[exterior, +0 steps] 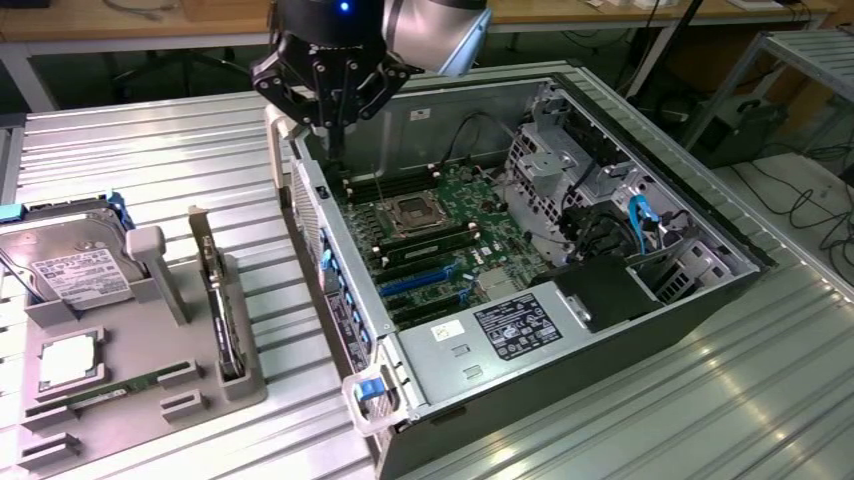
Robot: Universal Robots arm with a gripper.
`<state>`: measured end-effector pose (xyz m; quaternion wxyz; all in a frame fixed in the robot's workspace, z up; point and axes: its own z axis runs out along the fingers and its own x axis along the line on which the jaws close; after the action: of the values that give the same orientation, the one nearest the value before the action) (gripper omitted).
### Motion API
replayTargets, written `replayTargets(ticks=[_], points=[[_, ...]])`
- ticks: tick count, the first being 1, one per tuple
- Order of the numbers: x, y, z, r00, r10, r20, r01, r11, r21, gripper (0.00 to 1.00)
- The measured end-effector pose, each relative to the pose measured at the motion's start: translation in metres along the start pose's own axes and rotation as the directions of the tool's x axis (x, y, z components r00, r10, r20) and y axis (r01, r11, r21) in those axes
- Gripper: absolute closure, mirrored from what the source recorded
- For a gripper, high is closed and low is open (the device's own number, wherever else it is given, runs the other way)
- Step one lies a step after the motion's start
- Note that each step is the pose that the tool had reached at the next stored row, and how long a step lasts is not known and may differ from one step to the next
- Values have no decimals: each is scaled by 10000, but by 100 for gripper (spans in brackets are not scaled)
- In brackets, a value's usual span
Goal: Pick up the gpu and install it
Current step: 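Reach for the gpu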
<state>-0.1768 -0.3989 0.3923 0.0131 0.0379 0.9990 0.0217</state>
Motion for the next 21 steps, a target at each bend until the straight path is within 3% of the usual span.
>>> replayTargets(ticks=[21], points=[[95,-7,0,10000,1,0,-1,10000,0,89]])
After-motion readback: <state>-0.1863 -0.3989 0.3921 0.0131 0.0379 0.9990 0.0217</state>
